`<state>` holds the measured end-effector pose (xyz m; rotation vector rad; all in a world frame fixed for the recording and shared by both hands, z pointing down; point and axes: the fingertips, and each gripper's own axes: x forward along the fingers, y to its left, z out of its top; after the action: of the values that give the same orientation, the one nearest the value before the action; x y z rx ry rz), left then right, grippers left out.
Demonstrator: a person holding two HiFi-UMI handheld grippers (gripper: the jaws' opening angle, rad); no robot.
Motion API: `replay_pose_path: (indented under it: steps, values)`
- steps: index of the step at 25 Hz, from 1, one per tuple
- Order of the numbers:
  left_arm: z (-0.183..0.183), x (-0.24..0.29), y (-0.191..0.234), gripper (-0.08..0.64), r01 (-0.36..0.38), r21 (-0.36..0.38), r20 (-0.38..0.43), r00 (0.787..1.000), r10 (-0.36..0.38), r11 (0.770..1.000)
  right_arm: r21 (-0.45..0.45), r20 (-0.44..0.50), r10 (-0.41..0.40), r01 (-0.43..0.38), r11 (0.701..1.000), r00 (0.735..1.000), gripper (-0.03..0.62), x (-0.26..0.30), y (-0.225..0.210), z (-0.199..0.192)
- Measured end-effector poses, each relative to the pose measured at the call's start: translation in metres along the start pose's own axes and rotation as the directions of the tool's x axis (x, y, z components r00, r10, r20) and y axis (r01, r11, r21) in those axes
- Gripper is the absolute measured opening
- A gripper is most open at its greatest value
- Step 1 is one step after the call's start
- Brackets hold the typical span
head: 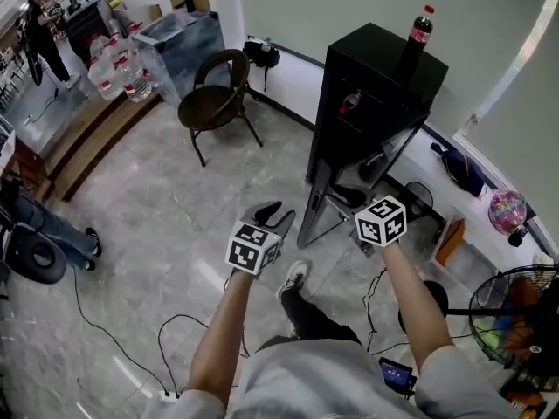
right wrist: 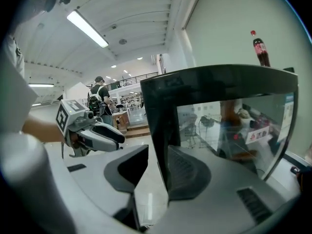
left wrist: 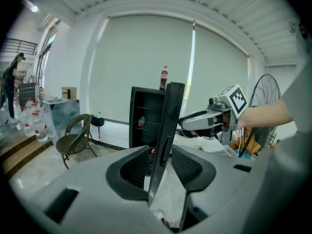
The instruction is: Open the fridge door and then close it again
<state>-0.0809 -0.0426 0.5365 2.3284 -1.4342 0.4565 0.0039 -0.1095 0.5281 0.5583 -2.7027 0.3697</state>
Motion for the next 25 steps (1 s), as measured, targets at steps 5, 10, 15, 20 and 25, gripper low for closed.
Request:
replay_pose_path:
  steps: [5, 10, 15, 20, 25]
  values:
    - [0.001, 0.036, 0.033, 0.132, 0.03, -0.015, -0.029, 0.999, -0.031, 0.999, 0.014, 0.016, 0.055, -0.055, 0.998, 0.998, 0.12, 0.037, -0.008, 0.02]
    - [0.008, 0.084, 0.06, 0.132, 0.077, -0.018, -0.071, 0.994, -0.078, 0.997, 0.052, 0.038, 0.107, -0.109, 0.993, 0.993, 0.12, 0.067, -0.026, 0.038]
    - [0.01, 0.128, 0.089, 0.132, 0.136, -0.047, -0.098, 0.985, -0.141, 0.99, 0.095, 0.066, 0.103, -0.109, 0.989, 0.992, 0.12, 0.091, -0.048, 0.056]
    - [0.016, 0.166, 0.114, 0.132, 0.166, -0.063, -0.109, 0.979, -0.172, 0.984, 0.078, 0.097, 0.067, -0.075, 0.994, 0.993, 0.12, 0.086, -0.076, 0.082]
    - [0.034, 0.193, 0.132, 0.132, 0.183, -0.054, -0.099, 0.977, -0.188, 0.982, -0.007, 0.107, -0.011, 0.012, 1.0, 0.994, 0.12, 0.071, -0.108, 0.11]
